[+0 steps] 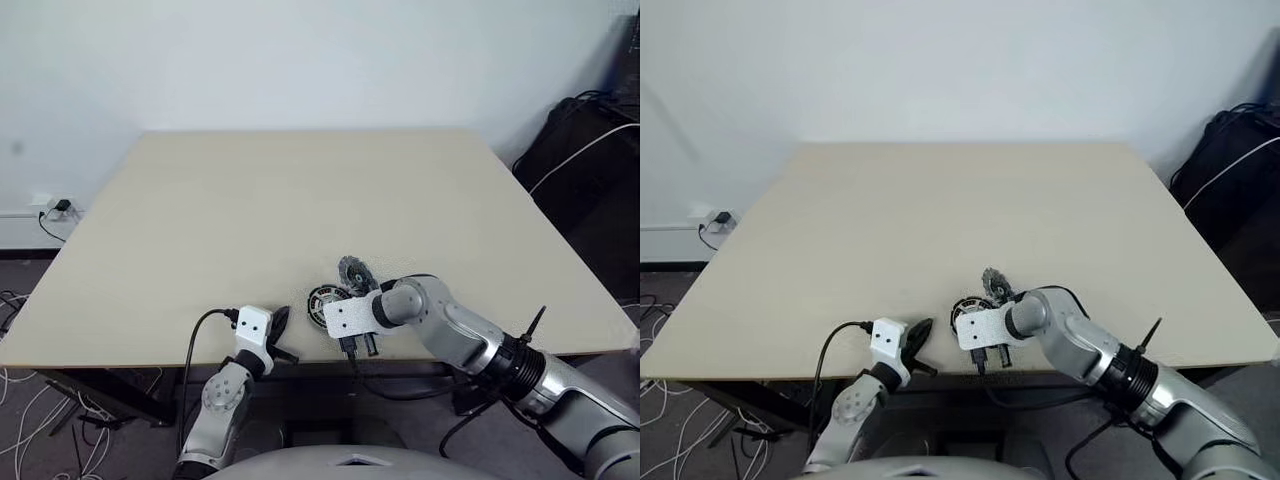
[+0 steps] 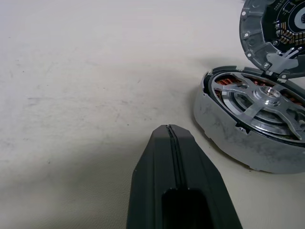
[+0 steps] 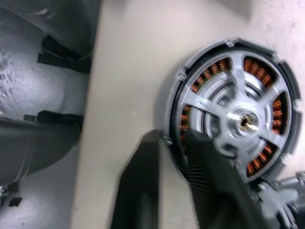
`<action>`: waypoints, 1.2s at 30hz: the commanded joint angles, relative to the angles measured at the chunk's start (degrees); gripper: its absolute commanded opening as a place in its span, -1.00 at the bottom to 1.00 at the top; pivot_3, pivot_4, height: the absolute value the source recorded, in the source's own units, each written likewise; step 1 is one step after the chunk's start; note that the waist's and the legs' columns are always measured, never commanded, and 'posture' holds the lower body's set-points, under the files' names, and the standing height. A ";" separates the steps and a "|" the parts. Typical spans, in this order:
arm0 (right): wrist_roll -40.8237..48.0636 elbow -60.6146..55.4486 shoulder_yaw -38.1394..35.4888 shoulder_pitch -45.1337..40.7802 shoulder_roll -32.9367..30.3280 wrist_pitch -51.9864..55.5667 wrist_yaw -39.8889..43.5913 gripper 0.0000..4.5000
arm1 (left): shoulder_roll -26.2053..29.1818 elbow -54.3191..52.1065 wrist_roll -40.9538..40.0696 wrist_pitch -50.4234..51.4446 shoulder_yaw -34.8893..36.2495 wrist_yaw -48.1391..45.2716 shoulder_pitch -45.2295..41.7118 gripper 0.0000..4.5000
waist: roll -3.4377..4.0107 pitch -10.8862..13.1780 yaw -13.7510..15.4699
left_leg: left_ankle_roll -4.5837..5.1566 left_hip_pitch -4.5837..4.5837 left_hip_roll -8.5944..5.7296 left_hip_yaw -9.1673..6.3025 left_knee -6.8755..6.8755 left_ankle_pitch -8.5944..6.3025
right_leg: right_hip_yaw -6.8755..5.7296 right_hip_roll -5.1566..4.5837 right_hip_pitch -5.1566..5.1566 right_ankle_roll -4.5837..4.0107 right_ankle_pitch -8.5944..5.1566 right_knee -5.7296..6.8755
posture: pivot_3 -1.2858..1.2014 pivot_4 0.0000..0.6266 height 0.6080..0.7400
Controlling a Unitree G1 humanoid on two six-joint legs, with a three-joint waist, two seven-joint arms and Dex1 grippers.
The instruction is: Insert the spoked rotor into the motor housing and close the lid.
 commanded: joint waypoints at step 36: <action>6.03 3.79 -16.06 1.13 16.68 25.31 -17.73 -0.26 | -0.34 -5.92 -0.05 2.16 -1.23 0.10 0.06 -1.00 | 0.32 0.24 -0.71 | -0.33 0.34 0.07 -0.01 0.08 0.00 | -0.61 -0.37 0.33 0.39 0.22 0.04 | 0.03 -1.00 1.00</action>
